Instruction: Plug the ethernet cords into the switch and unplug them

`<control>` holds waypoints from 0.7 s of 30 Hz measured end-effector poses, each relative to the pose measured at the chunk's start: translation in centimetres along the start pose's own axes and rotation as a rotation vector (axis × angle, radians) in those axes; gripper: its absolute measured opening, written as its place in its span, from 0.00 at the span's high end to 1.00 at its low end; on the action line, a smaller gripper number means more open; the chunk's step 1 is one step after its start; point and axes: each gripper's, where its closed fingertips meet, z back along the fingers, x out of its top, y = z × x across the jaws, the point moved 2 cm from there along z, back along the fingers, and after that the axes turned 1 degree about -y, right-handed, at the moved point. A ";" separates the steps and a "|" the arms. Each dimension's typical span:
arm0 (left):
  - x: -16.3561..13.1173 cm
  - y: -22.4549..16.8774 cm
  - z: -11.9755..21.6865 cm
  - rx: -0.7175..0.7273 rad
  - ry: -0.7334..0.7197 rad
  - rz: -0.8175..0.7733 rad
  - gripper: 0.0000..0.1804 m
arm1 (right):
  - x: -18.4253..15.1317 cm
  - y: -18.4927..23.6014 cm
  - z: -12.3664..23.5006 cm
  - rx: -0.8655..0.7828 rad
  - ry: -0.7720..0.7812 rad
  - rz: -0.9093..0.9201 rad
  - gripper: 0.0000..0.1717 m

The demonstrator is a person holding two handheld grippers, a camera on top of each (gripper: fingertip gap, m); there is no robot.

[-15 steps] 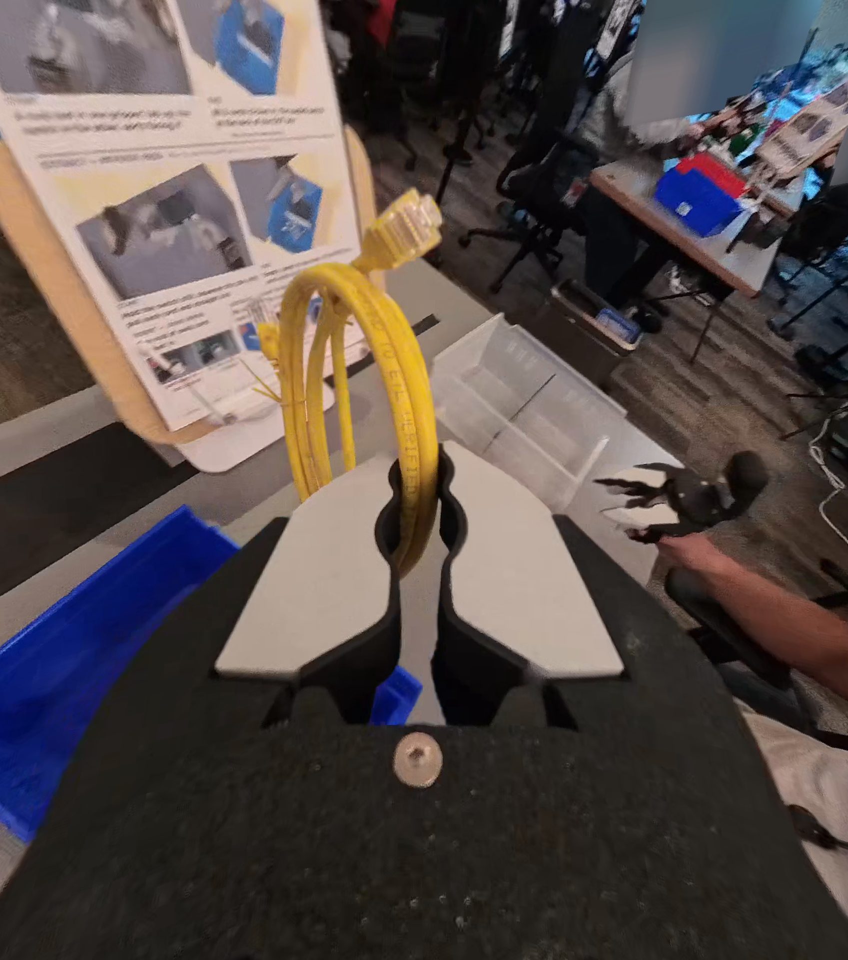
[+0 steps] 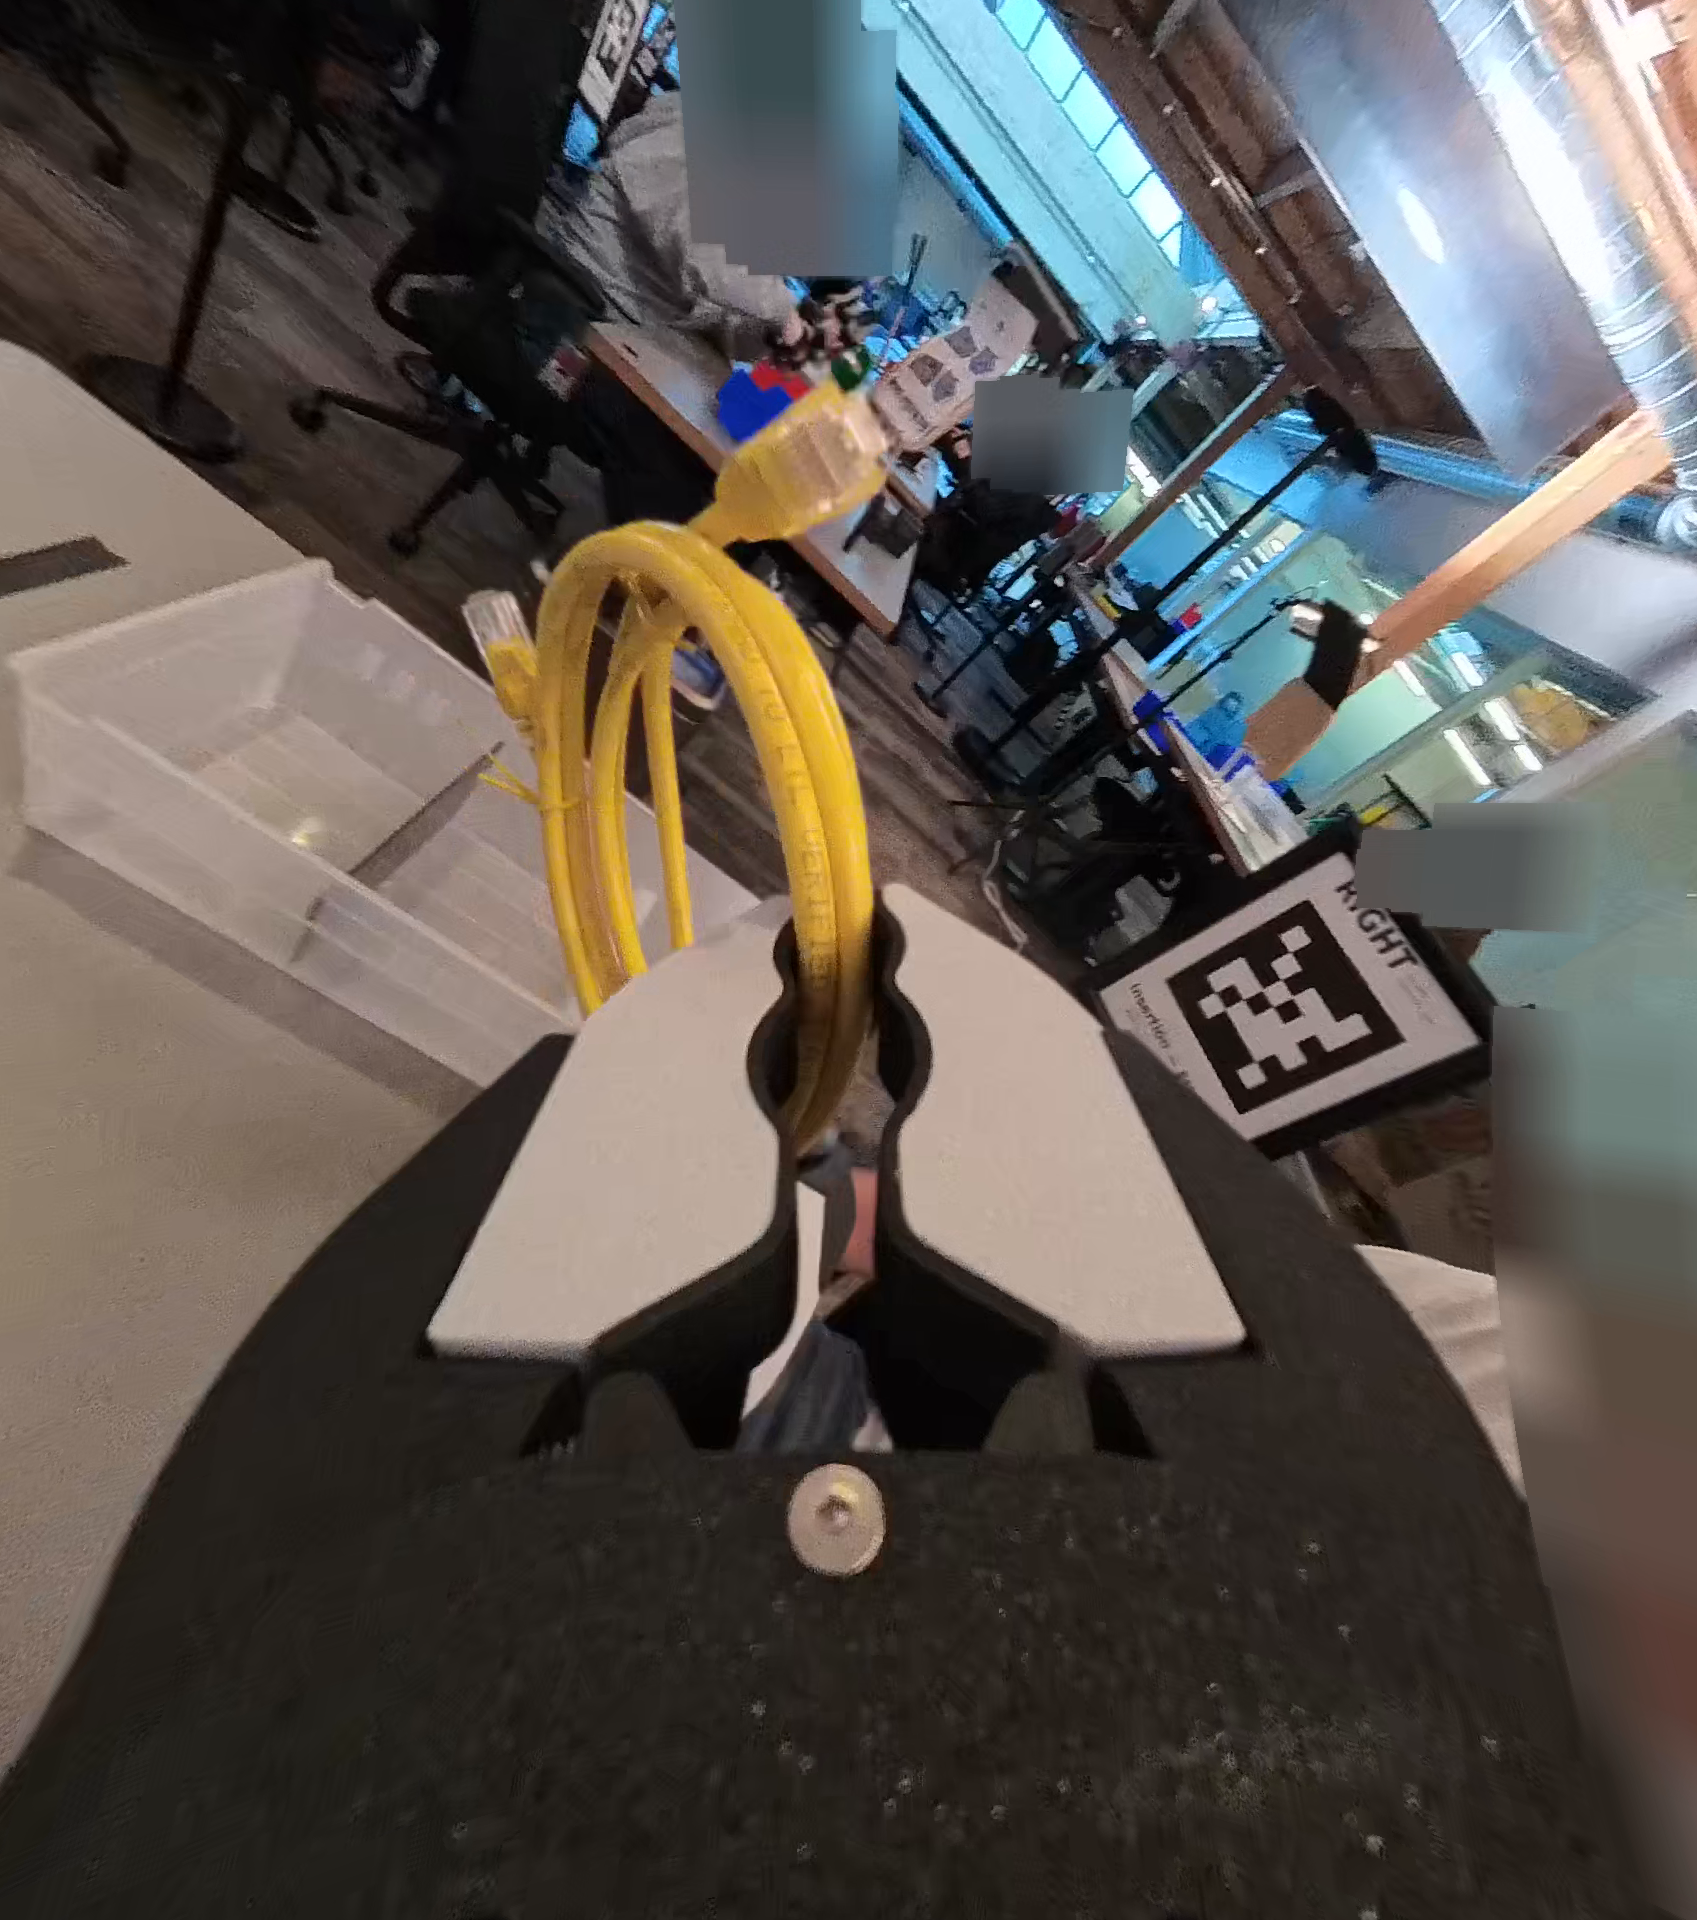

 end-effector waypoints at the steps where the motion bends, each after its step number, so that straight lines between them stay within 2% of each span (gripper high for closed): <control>1: -0.7 0.0 -0.8 -0.039 0.006 0.023 0.95 | 0.2 0.4 -0.2 0.034 -0.034 -0.034 0.53; 4: -2.0 0.2 -2.3 -0.134 0.004 0.088 0.95 | 1.4 2.4 0.5 0.144 -0.174 -0.150 0.65; 5: -2.3 0.3 -2.5 -0.147 0.003 0.096 0.95 | 1.1 2.5 0.7 0.124 -0.164 -0.161 0.71; 6: -2.6 0.5 -2.7 -0.175 0.012 0.103 0.95 | 0.6 2.4 1.0 0.102 -0.128 -0.156 0.81; 8: -3.3 1.0 -2.7 -0.217 0.038 0.116 0.93 | 0.1 2.6 1.3 0.126 -0.072 -0.194 0.86; 11: -3.5 2.7 -1.8 -0.168 -0.027 0.076 0.83 | 0.3 2.3 1.9 0.110 -0.070 -0.224 0.86; 14: -5.1 4.0 -0.3 -0.132 -0.017 0.043 0.76 | 0.8 2.1 2.4 0.158 -0.101 -0.331 0.86; 17: -8.1 5.5 1.3 -0.076 -0.010 0.038 0.72 | 1.2 1.2 2.9 0.182 -0.143 -0.439 0.86; 21: -13.5 7.0 2.5 0.050 0.058 -0.083 0.70 | 0.9 -0.4 3.5 0.210 -0.177 -0.629 0.86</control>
